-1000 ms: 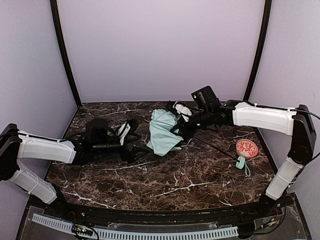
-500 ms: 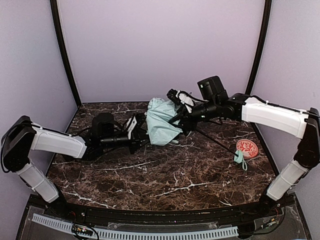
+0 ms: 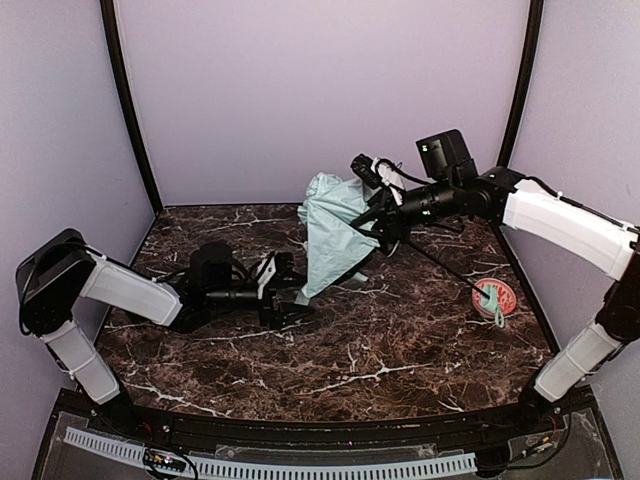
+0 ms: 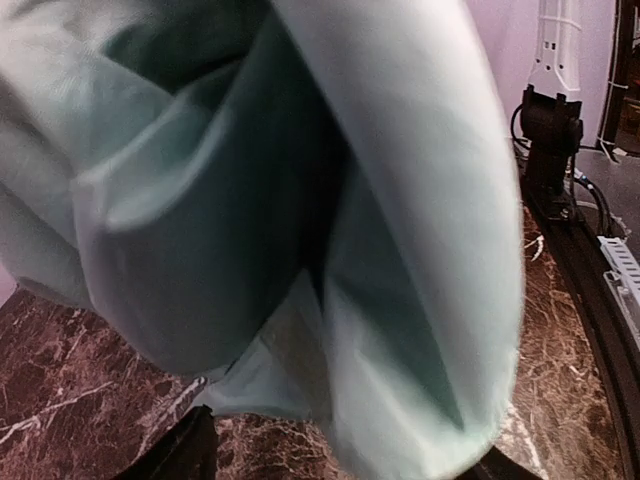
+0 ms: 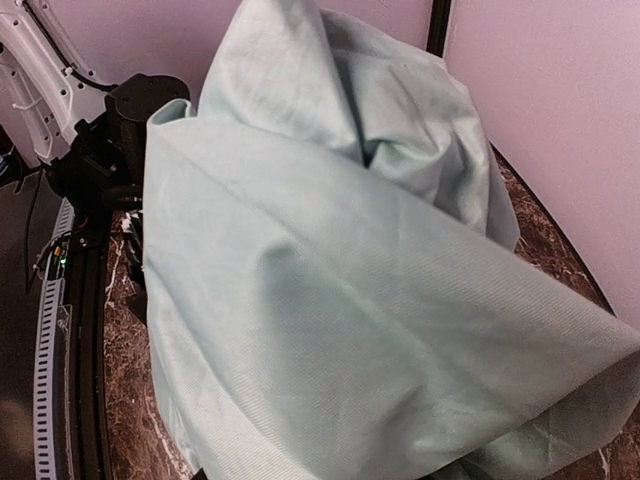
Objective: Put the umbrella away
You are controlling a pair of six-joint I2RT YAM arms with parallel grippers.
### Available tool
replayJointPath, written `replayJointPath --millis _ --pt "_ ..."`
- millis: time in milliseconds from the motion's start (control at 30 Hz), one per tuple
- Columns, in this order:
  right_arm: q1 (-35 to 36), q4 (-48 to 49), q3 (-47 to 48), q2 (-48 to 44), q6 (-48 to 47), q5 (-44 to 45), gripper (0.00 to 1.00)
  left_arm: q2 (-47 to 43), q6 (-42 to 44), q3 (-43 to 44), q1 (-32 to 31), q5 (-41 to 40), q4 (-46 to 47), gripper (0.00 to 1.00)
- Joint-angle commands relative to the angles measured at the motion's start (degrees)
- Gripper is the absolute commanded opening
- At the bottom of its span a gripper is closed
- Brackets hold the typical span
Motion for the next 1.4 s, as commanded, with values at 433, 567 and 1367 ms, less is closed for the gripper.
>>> replayJointPath --millis 433,567,1367 --pt "-2.54 -14.32 13.31 -4.16 -12.69 -8.56 0.0 -12.91 4.71 -0.88 -1.47 1.41 -14.02 0.96" --pt "-2.54 -11.42 14.28 -4.43 -9.21 -6.95 0.0 -6.73 5.22 1.37 -7.79 -3.77 -7.2 0.99" --pt "-11.15 -3.93 9.42 -10.1 1.54 3.09 0.0 -25.76 12.29 -10.62 -10.56 -22.0 -13.78 0.0"
